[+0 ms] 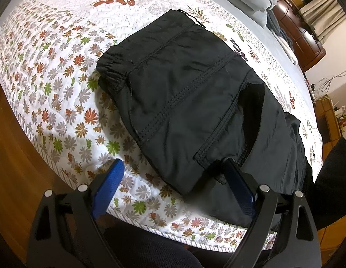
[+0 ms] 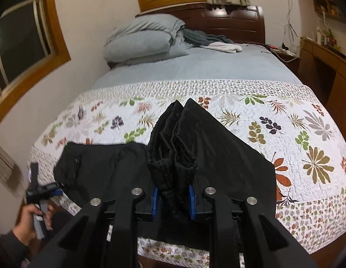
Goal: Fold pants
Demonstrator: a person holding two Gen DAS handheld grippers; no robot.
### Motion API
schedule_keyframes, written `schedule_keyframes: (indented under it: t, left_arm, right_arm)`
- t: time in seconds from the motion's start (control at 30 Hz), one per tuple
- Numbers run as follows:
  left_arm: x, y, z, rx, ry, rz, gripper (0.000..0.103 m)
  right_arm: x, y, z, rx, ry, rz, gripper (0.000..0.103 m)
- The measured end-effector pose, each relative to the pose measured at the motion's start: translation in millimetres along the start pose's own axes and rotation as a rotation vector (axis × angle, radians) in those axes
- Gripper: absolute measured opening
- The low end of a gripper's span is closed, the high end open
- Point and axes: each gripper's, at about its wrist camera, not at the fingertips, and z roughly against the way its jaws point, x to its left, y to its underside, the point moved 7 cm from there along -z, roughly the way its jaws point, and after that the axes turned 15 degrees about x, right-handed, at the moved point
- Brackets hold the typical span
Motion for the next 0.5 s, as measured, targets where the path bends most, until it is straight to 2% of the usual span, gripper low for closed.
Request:
schedule_keyframes:
  t: [0.2,0.5]
  left_arm:
    - [-1,0,-3,0.004,-0.012,-0.003,0.09]
    - [-5,-1,-7,0.009,-0.027,-0.006,0.091]
  right_arm:
    - [16,12,-20,0.05,0.015,0.031,0.02]
    - [23,13,-30,0.064,0.036,0.051,0.02]
